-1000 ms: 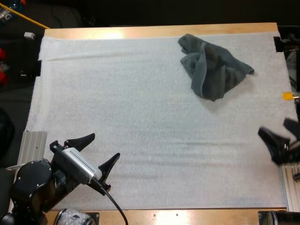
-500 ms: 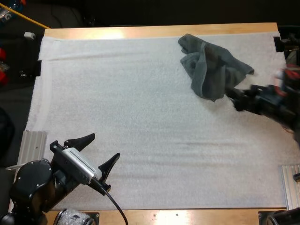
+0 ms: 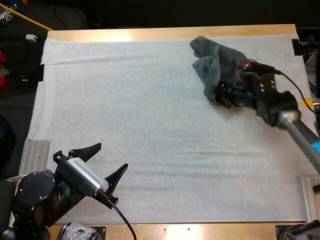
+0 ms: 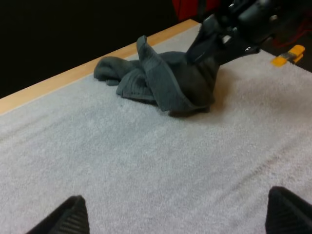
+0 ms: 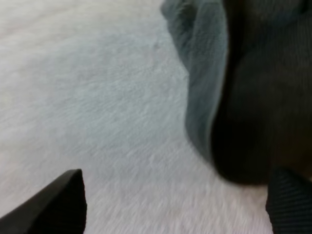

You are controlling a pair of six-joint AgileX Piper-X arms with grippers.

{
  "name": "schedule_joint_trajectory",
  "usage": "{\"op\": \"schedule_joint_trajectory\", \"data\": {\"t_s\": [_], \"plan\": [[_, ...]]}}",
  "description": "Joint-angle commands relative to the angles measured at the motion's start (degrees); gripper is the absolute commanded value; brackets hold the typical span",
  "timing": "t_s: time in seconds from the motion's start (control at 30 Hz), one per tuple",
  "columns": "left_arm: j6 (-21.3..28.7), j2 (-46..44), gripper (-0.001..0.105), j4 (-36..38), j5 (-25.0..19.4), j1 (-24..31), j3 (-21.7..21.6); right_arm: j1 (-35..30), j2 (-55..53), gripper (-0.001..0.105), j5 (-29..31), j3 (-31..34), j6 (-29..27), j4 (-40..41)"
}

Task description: Pick towel from pile, fold and stack

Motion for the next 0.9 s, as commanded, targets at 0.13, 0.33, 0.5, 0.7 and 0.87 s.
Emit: {"op": "schedule_joint_trajectory", "data": {"t_s": [0.13, 0.33, 0.5, 0.7, 0.87], "plan": [[-1.5, 0.0, 0.071, -0.2, 0.4, -0.3, -0.5, 0.1, 7.7, 0.068, 1.7, -5.7, 1.6, -0.8], [-3.7, 0.0, 0.071, -0.2, 1.1, -0.3, -0.5, 0.1, 16.4, 0.054, 1.5, -12.1, 3.2, -0.8], [-4.8, 0.0, 0.071, -0.2, 2.6, -0.3, -0.5, 0.1, 22.1, 0.054, 1.5, -15.8, 5.3, -0.3], [-4.8, 0.0, 0.071, -0.2, 2.6, -0.3, -0.5, 0.1, 24.0, 0.024, 1.4, -16.9, 6.6, -0.3], [-4.8, 0.0, 0.071, -0.2, 2.6, -0.3, -0.5, 0.1, 23.9, 0.0, 1.4, -16.9, 6.1, -0.3]]}}
